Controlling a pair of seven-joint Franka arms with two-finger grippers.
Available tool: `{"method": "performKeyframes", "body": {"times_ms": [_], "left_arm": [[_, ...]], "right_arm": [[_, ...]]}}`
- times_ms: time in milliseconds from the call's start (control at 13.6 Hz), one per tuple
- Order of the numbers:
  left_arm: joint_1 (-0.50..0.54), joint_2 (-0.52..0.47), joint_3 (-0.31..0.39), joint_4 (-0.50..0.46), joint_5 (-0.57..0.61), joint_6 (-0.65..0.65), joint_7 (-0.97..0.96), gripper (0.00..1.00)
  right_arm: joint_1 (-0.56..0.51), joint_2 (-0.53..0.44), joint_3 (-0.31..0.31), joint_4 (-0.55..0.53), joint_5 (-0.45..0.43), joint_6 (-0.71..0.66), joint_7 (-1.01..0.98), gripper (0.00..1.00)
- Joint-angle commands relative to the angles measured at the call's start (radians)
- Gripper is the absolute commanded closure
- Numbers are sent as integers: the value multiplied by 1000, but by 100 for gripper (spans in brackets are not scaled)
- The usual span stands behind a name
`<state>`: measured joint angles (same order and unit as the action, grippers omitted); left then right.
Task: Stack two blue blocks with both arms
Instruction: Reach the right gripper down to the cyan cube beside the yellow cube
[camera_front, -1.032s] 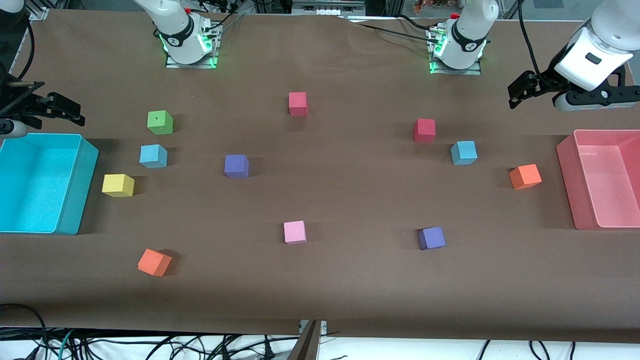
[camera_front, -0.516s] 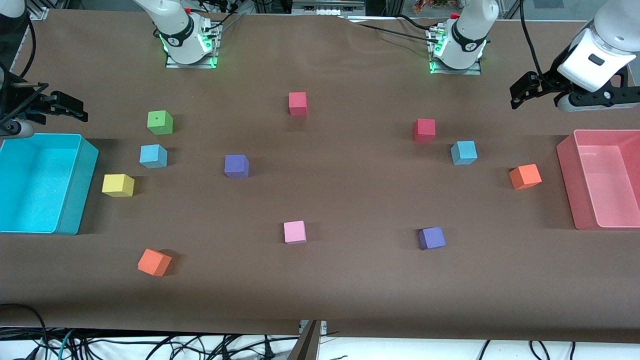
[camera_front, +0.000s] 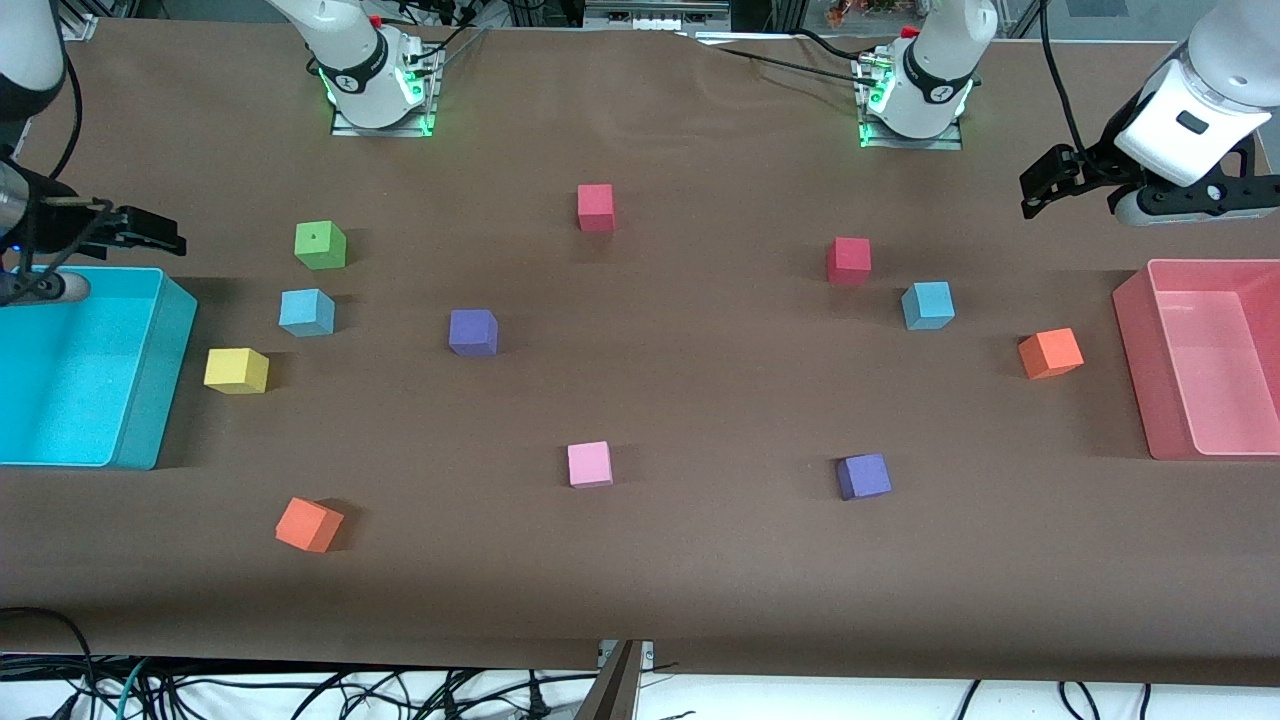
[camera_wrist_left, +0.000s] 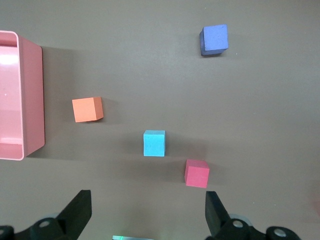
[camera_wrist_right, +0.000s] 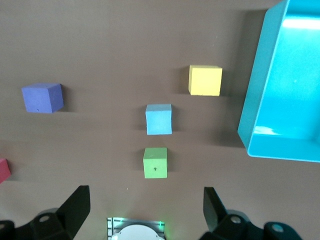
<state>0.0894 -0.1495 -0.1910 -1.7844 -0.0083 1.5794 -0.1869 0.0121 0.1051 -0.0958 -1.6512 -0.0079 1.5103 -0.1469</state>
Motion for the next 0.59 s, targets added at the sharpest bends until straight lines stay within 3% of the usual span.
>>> {"method": "performKeyframes", "body": {"times_ms": [0,221,516], "left_arm": [[-10,5,13,11,-15,-15,7,0],[-8,8,13,-6,-16,-1,10,0],[-8,5,13,-17,-16,7,9,0]], "right_arm": [[-11,-1,8,-69,-12,13,-2,1],[-14,-70,8,-321,-12,282,-5,1],[-14,-32,8,-579,-11,652,-5,1]]}}
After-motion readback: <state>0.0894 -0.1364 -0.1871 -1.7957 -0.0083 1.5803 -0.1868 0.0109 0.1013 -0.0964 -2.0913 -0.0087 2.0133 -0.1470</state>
